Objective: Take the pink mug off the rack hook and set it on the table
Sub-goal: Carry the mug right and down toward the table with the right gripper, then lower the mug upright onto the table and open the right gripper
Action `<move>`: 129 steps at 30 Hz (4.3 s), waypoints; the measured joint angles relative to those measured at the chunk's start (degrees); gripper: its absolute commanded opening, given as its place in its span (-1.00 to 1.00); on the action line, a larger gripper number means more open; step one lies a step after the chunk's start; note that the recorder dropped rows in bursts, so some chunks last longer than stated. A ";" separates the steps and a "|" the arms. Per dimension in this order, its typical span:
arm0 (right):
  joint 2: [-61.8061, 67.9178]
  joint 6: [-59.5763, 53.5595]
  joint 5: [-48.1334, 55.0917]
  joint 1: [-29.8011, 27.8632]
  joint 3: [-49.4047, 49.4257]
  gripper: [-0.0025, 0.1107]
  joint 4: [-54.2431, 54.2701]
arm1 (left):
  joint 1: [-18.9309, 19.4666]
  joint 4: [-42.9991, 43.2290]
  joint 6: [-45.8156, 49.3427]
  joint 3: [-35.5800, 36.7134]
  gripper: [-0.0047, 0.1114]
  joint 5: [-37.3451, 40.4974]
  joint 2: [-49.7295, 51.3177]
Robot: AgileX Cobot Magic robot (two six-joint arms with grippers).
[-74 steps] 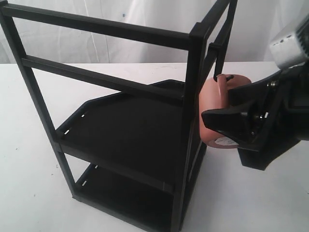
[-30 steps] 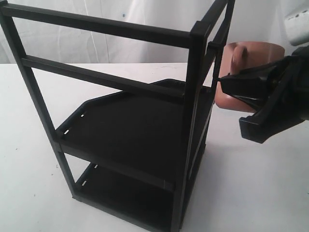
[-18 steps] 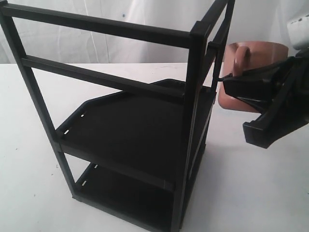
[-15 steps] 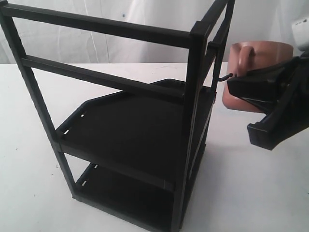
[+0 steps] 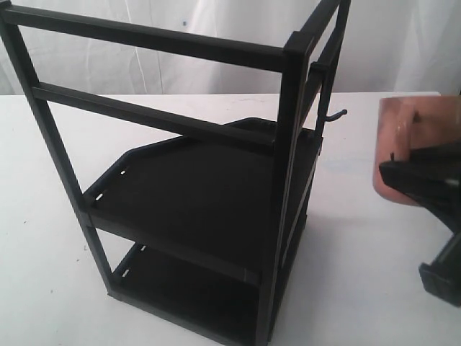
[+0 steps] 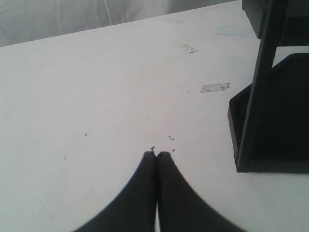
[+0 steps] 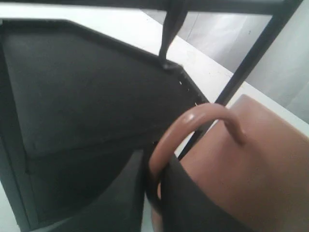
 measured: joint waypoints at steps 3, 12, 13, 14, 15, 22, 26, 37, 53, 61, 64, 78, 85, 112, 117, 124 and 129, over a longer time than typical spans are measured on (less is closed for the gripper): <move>-3.26 0.15 -0.79 0.00 4.34 -0.96 -1.26 | 0.00 0.00 0.00 0.00 -0.92 0.00 0.00; -5.46 0.15 -24.81 0.09 22.46 -0.96 -1.33 | 0.00 0.00 0.00 0.00 -0.92 0.00 0.00; -4.58 0.15 -27.32 0.09 23.52 -0.96 -1.33 | 0.00 0.00 0.00 0.00 -0.92 0.00 0.00; -3.92 0.15 -28.39 0.09 23.80 -0.96 -1.33 | 0.00 0.00 0.00 0.00 -0.92 0.00 0.00; -2.11 0.15 -29.86 0.09 24.17 -0.96 -1.22 | 0.00 0.00 0.00 0.00 -0.92 0.00 0.00; 7.88 7.34 -47.38 0.09 29.17 -0.96 -0.97 | 0.00 0.00 0.00 0.00 -0.92 0.00 0.00; 12.68 16.00 -57.66 0.09 30.87 -0.96 -14.18 | 0.00 0.00 0.00 0.00 -0.92 0.00 0.00; 31.56 20.66 -68.55 0.09 31.03 -0.96 -26.75 | 0.00 0.00 0.00 0.00 -0.92 0.00 0.00; 49.79 17.20 -82.33 0.09 30.93 -0.96 -23.90 | 0.00 0.00 0.00 0.00 -0.92 0.00 0.00; 56.35 16.65 -85.12 0.09 28.93 -0.96 -23.90 | 0.00 0.00 0.00 0.00 -0.92 0.00 0.00; 58.29 16.65 -86.02 0.09 27.69 -0.96 -23.90 | 0.00 0.00 0.00 0.00 -0.92 0.00 0.00; 65.88 15.37 -89.22 0.09 25.07 -0.73 -24.02 | 0.00 0.00 0.00 0.00 -0.92 0.00 0.00; 66.83 15.57 -87.65 0.09 25.07 -0.47 -24.02 | 0.00 0.00 0.00 0.00 -0.92 0.00 0.00; 58.08 19.67 -75.89 0.09 25.18 -0.44 -22.70 | 0.00 0.00 0.00 0.00 -0.92 0.00 0.00; 55.93 19.67 -75.46 0.09 26.31 -0.44 -16.56 | 0.00 0.00 0.00 0.00 -0.92 0.00 0.00; 52.51 23.06 -75.11 0.09 29.34 -0.44 -11.42 | 0.00 0.00 0.00 0.00 -0.92 0.00 0.00; 51.37 25.51 -74.42 0.09 29.45 -0.19 -11.77 | 0.00 0.00 0.00 0.00 -0.92 0.00 0.00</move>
